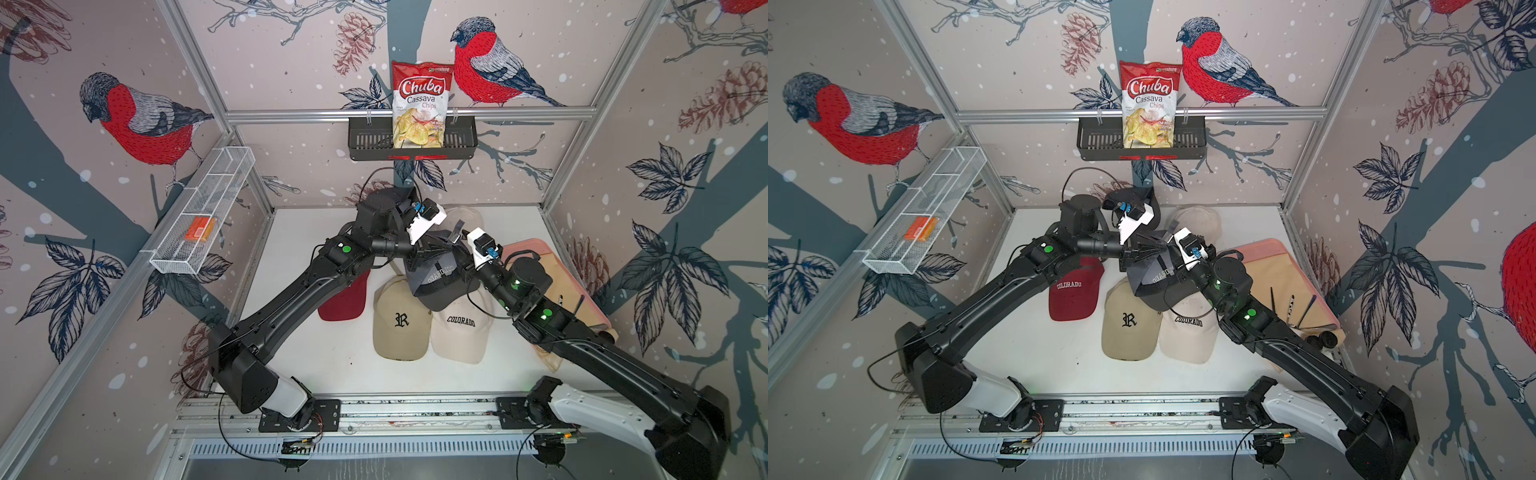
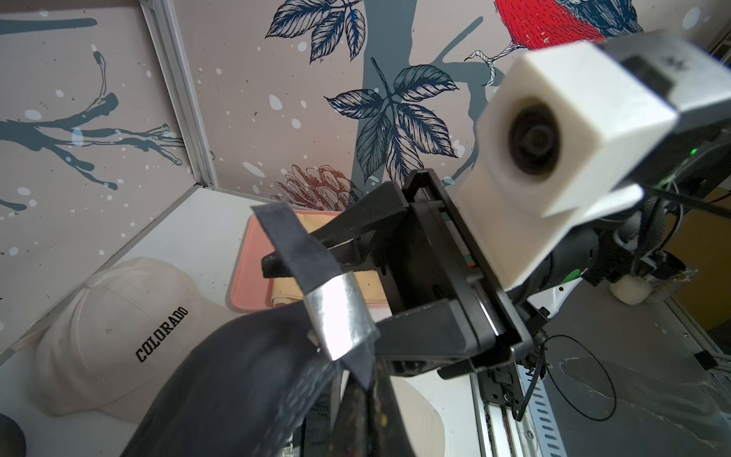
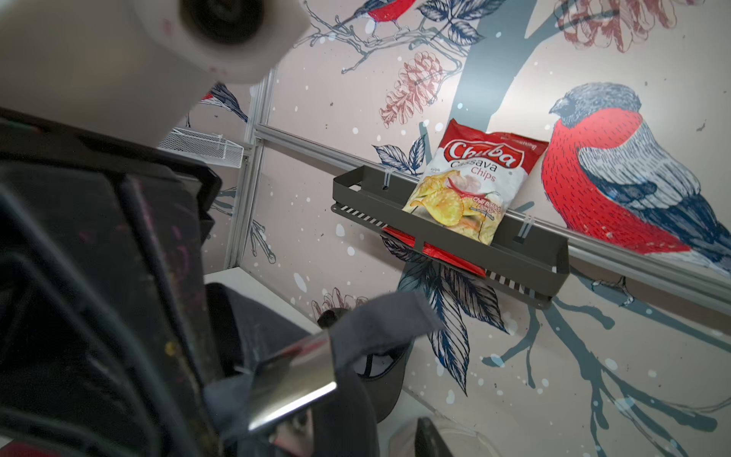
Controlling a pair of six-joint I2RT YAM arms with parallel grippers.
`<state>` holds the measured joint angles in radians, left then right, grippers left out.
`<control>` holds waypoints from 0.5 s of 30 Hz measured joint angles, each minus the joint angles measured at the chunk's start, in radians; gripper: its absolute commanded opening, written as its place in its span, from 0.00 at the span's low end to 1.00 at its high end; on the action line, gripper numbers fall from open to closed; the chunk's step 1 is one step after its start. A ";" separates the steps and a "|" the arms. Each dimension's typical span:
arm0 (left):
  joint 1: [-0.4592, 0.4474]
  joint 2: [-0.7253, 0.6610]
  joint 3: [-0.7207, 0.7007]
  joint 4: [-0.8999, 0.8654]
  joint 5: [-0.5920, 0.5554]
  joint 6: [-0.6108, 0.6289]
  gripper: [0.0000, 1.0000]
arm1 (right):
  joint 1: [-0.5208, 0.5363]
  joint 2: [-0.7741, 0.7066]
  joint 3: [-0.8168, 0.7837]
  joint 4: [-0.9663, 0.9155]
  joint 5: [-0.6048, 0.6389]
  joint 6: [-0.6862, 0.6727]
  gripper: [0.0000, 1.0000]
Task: Open the adjustable buckle of the baseball cap
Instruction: Pull the adjustable strap on the baseball cap.
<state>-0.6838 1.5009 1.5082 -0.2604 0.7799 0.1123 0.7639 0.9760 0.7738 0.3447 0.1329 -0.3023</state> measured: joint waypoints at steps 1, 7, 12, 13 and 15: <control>0.000 0.005 0.008 -0.012 0.004 0.000 0.00 | 0.002 -0.005 -0.005 0.008 -0.008 -0.013 0.42; 0.000 0.019 0.037 -0.046 0.012 0.021 0.00 | 0.010 -0.012 -0.011 0.038 -0.027 -0.059 0.25; 0.000 0.020 0.045 -0.058 0.013 0.027 0.00 | 0.013 0.007 -0.008 0.043 -0.028 -0.066 0.12; 0.000 0.021 0.045 -0.060 0.013 0.027 0.00 | 0.014 0.008 -0.008 0.043 -0.027 -0.065 0.10; 0.000 0.024 0.047 -0.065 0.013 0.028 0.00 | 0.015 0.010 -0.008 0.045 -0.026 -0.064 0.06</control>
<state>-0.6838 1.5246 1.5551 -0.3256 0.7929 0.1406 0.7788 0.9863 0.7662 0.3901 0.1066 -0.3668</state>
